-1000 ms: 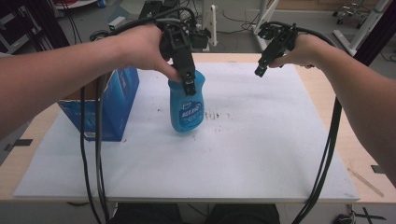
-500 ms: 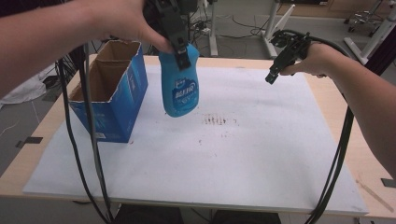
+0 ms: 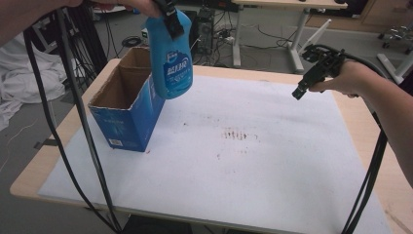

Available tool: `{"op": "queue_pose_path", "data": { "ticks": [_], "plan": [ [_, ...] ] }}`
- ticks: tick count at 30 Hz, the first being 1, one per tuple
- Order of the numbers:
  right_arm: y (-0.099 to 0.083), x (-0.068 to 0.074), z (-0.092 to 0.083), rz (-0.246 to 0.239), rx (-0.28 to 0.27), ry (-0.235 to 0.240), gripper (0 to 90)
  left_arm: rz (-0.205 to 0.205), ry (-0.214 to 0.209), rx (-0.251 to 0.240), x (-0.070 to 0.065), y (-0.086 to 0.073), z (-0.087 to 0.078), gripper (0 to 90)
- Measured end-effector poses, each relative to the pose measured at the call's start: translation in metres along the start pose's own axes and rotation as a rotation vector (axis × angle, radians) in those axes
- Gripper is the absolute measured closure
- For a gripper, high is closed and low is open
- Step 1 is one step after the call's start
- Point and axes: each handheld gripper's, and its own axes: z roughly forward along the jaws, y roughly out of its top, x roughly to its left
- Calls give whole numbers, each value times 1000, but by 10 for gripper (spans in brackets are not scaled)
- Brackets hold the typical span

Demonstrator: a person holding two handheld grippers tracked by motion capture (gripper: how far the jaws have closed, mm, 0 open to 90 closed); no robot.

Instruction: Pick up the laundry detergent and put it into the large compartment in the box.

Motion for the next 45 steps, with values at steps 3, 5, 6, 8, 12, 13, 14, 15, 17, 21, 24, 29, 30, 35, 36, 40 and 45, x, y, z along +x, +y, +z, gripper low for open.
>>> {"op": "queue_pose_path", "data": {
  "ticks": [3, 5, 6, 8, 12, 13, 14, 15, 17, 21, 24, 29, 30, 35, 36, 40, 45],
  "plan": [
    [-1, -2, 1, 1, -2, 4, 128, -30, 5, -19, 5, -9, -7, 350],
    [-1, -2, 1, 4, -1, 4, 128, -36, 9, -25, 9, -15, -13, 351],
    [-1, -3, 1, 6, -2, 5, 128, -43, 12, -29, 11, -18, -16, 351],
    [0, -2, 2, 6, -1, 5, 128, -59, 18, -40, 15, -24, -23, 352],
    [2, -1, 3, 3, -1, 12, 128, -99, 37, -64, 23, -34, -35, 353],
    [3, 0, 3, 4, -4, 13, 128, -105, 42, -64, 25, -37, -39, 353],
    [4, 0, 4, 2, -6, 12, 128, -117, 48, -68, 26, -40, -41, 353],
    [4, 0, 4, 2, -4, 16, 128, -130, 54, -71, 28, -42, -44, 353],
    [5, 0, 5, 0, -3, 16, 128, -152, 66, -76, 32, -47, -48, 354],
    [4, -2, 6, 4, 0, 16, 128, -201, 83, -84, 40, -57, -54, 355],
    [4, -3, 6, 14, -1, 19, 128, -239, 99, -89, 45, -63, -57, 356],
    [2, -5, 6, 16, 2, 21, 128, -302, 126, -93, 56, -71, -58, 356],
    [2, -6, 6, 18, 3, 20, 128, -315, 129, -89, 58, -72, -58, 356],
    [1, -8, 5, 23, -9, 21, 128, -334, 147, -90, 68, -78, -53, 357],
    [1, -8, 5, 23, -7, 22, 128, -337, 149, -89, 69, -78, -51, 357],
    [0, -9, 5, 24, -6, 21, 128, -327, 138, -85, 72, -79, -43, 357],
    [-1, -9, 5, 32, -4, 19, 128, -292, 132, -63, 73, -78, -28, 358]
  ]
}}
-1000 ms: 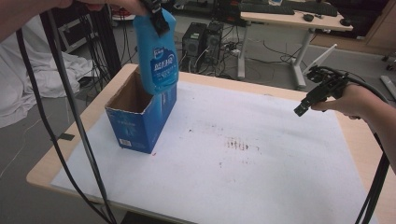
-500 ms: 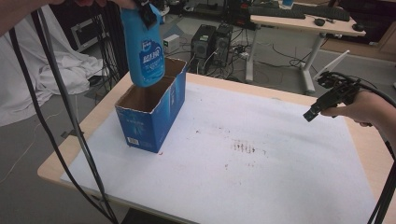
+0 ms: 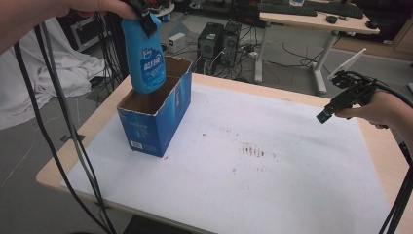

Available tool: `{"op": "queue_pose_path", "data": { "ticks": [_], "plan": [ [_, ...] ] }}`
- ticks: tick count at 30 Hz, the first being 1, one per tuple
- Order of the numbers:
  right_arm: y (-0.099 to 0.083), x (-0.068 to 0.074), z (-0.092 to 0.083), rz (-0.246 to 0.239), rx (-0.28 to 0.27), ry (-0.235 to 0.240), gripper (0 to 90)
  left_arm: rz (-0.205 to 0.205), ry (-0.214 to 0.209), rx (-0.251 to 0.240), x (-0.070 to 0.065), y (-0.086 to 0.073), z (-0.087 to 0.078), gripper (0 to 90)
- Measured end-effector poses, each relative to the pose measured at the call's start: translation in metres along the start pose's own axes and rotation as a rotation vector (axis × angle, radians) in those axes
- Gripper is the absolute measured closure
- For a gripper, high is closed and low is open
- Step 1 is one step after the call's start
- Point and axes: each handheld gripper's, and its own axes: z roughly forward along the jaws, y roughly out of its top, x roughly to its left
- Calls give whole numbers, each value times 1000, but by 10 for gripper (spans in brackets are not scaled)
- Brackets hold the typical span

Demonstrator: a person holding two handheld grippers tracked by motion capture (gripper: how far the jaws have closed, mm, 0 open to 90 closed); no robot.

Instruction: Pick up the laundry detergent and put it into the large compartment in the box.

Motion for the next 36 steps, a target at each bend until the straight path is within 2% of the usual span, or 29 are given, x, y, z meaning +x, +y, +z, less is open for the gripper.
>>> {"op": "queue_pose_path", "data": {
  "ticks": [9, 15, 17, 23, 24, 29, 33, 36],
  "plan": [
    [-2, -2, -1, -2, -6, -1, 128, 88, -4, 63, 0, -3, 35, 359],
    [-3, -3, -1, -9, -6, -4, 128, 117, -7, 96, 3, -9, 57, 360],
    [-4, -3, -2, 7, -4, -2, 128, 125, -13, 100, 4, -11, 63, 360],
    [-4, -3, -2, 8, -4, -4, 128, 167, -18, 128, 4, -19, 85, 360],
    [-5, -3, -2, 8, -3, -5, 128, 164, -20, 129, 4, -21, 89, 360],
    [-4, -3, -2, 2, -4, -5, 128, 201, -26, 150, 4, -27, 106, 360],
    [-4, -3, -2, 3, -5, -5, 128, 231, -15, 173, 5, -32, 118, 360],
    [-4, -3, -2, 2, -6, -5, 128, 230, -15, 177, 8, -36, 127, 360]
  ]
}}
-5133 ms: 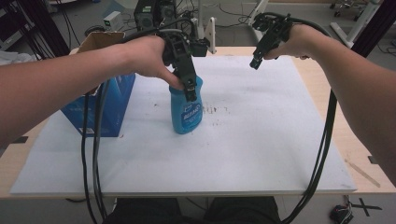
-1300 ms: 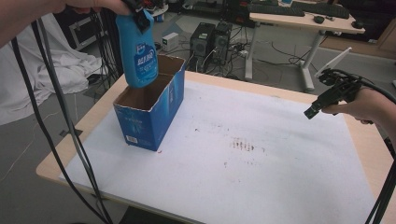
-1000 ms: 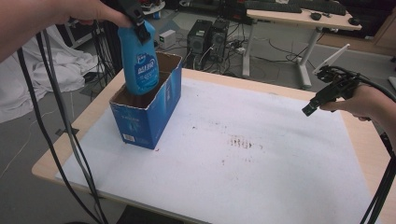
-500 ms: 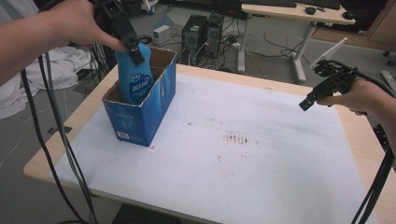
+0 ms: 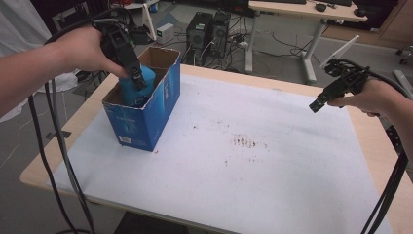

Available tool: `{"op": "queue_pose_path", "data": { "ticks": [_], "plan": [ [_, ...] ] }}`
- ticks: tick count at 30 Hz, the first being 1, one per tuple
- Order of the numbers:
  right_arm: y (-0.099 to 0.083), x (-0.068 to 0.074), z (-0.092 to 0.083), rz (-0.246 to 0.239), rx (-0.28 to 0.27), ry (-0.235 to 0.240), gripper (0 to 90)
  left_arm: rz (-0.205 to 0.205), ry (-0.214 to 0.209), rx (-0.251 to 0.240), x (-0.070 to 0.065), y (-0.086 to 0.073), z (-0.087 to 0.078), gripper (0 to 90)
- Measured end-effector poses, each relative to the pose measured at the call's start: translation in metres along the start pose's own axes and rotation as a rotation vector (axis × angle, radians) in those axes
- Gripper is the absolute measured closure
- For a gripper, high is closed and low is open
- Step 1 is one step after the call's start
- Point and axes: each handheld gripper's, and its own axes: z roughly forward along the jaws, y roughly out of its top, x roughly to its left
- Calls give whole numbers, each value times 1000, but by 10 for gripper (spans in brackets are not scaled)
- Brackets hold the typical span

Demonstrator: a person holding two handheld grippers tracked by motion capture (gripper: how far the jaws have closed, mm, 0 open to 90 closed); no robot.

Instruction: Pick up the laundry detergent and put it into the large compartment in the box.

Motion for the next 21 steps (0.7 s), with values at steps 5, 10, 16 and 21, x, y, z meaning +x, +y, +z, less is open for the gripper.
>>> {"op": "queue_pose_path", "data": {
  "ticks": [5, 10, 16, 21],
  "plan": [
    [0, -1, 0, -2, 1, -1, 128, -9, -6, -6, 1, -4, 13, 360],
    [0, 0, 0, 0, 3, -2, 128, 2, -6, -5, 0, -5, 21, 360],
    [0, 1, -1, -2, 4, -3, 128, 2, -11, -18, 1, -7, 26, 360],
    [0, 1, 0, -4, 3, -1, 128, 22, -8, 1, 1, -7, 26, 359]
  ]
}}
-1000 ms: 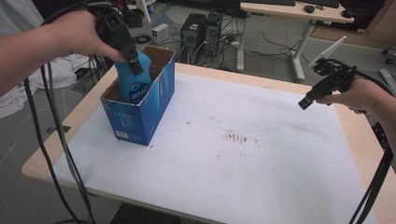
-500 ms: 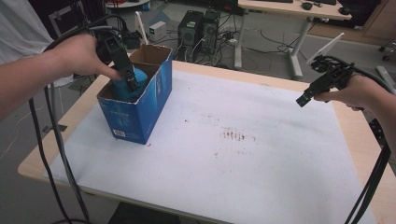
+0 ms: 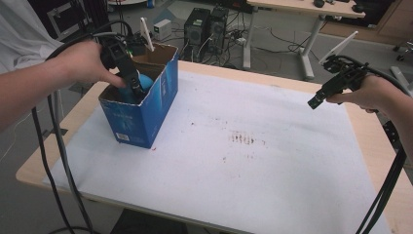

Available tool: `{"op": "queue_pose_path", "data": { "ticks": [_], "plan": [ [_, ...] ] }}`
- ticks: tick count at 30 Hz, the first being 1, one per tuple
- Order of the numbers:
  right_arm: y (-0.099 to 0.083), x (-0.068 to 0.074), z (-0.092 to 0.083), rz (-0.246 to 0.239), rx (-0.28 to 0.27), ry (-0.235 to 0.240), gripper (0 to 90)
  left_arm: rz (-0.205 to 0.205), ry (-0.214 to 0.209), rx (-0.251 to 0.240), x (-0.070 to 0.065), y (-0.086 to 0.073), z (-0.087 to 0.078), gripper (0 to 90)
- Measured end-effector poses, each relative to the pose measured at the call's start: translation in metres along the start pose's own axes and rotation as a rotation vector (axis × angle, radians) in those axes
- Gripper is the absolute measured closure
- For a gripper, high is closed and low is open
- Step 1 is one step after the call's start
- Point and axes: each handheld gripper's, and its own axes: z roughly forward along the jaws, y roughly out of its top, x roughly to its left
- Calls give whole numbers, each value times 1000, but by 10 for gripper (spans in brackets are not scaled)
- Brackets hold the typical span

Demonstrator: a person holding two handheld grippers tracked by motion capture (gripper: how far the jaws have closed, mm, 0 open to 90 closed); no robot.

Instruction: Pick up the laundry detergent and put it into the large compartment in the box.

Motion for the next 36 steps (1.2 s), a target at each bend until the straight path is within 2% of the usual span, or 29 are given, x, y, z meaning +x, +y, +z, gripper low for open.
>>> {"op": "queue_pose_path", "data": {
  "ticks": [10, 36],
  "plan": [
    [-1, 0, 0, 3, 4, -4, 128, -7, -4, 3, 0, 1, 1, 355],
    [-3, -2, 1, 6, 6, 3, 128, 9, 8, 21, -3, 4, 2, 303]
  ]
}}
